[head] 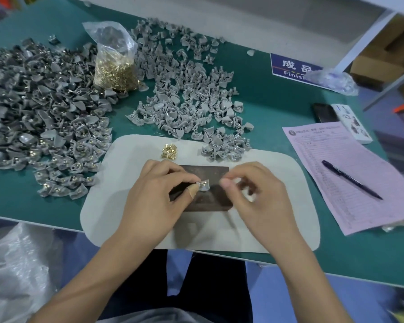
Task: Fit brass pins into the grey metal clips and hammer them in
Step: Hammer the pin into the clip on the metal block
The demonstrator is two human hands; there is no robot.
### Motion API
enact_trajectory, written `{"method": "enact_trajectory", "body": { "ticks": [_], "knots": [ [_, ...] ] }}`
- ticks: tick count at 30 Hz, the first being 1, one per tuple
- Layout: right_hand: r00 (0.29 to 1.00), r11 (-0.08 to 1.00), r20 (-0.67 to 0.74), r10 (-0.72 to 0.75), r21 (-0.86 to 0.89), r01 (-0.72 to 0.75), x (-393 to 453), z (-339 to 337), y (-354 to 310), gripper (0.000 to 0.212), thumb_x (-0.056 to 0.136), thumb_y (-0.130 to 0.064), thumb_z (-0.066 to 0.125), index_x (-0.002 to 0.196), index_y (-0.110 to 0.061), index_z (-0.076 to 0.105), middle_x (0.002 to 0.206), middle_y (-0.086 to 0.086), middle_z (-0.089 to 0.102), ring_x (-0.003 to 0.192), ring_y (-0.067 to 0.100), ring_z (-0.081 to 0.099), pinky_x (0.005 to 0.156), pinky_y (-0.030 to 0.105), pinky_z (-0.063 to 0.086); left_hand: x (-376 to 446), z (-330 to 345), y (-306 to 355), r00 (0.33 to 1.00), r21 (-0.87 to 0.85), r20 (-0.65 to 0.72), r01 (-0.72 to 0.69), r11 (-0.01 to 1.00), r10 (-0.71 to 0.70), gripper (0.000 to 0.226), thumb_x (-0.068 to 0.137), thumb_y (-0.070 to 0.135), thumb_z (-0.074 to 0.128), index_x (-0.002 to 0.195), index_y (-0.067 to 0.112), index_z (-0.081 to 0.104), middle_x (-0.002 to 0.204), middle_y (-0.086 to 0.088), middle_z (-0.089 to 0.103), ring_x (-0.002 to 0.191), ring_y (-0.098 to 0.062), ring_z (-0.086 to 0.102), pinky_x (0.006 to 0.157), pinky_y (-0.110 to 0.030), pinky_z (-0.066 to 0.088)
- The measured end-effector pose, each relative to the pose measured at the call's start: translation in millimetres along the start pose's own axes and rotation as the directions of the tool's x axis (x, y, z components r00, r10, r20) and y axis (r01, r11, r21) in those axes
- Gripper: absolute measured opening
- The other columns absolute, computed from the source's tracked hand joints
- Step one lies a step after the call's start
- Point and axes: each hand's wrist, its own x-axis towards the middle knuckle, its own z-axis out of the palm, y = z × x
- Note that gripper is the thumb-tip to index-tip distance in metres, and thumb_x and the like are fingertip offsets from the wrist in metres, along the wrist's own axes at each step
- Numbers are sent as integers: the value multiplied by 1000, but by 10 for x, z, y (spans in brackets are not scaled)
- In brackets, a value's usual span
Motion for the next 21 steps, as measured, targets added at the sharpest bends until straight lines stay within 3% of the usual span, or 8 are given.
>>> {"method": "enact_trajectory", "body": {
  "ticks": [3,5,11,13,15,17,19,21],
  "knots": [
    [957,940,-220,187,-242,-239,-299,-173,251,9,96,-34,67,98,-25,66,95,-11,61,92,16,56,76,25,42,25,-44,24,999,106,32,-8,994,5,9,88,41,72,97,43,74,97,24,59,102,-2,47,71,-10,37],
    [891,766,-200,408,-457,-453,-475,-201,399,29,93,-43,69,113,-23,63,106,-1,59,100,28,54,79,40,46,46,-63,34,998,141,58,-31,989,23,8,88,41,72,97,42,72,97,24,59,101,-2,47,70,-8,34],
    [885,696,-102,455,-580,-424,-472,-319,468,26,104,-40,46,122,-23,55,113,-1,53,90,32,61,69,43,48,40,-65,47,997,111,75,-26,993,17,8,89,40,71,97,42,71,98,24,58,102,-3,45,69,-13,36],
    [905,800,-107,413,-432,-416,-445,-390,459,15,105,-39,44,112,-31,55,104,-10,58,79,20,62,66,39,50,32,-56,53,998,106,57,-18,994,12,9,89,40,72,98,42,73,97,23,58,101,-2,46,68,-11,35],
    [916,903,-68,397,-149,-402,-420,-417,401,14,107,-36,47,97,-36,58,80,-17,61,60,7,53,54,23,44,22,-49,51,999,100,44,-3,995,-2,10,88,40,73,98,42,74,95,23,58,100,-1,45,67,-10,34],
    [920,915,39,391,87,-393,-397,-380,300,13,105,-38,53,102,-34,65,67,-14,55,51,6,42,48,16,36,15,-47,46,999,87,32,17,996,-20,10,87,41,73,97,43,75,94,24,58,99,-1,44,66,-12,34],
    [925,904,156,347,206,-374,-406,-320,191,19,103,-41,52,113,-34,66,67,-11,50,52,8,37,49,17,33,18,-51,52,999,90,29,31,995,-34,9,86,45,73,95,46,75,93,24,58,99,-1,45,65,-13,35],
    [939,928,205,277,196,-317,-423,-287,117,24,103,-39,47,116,-31,65,69,-10,48,56,9,35,52,18,33,39,-71,66,999,110,38,28,994,-33,9,86,49,72,94,47,75,91,24,58,97,0,45,64,-14,35]
  ]
}}
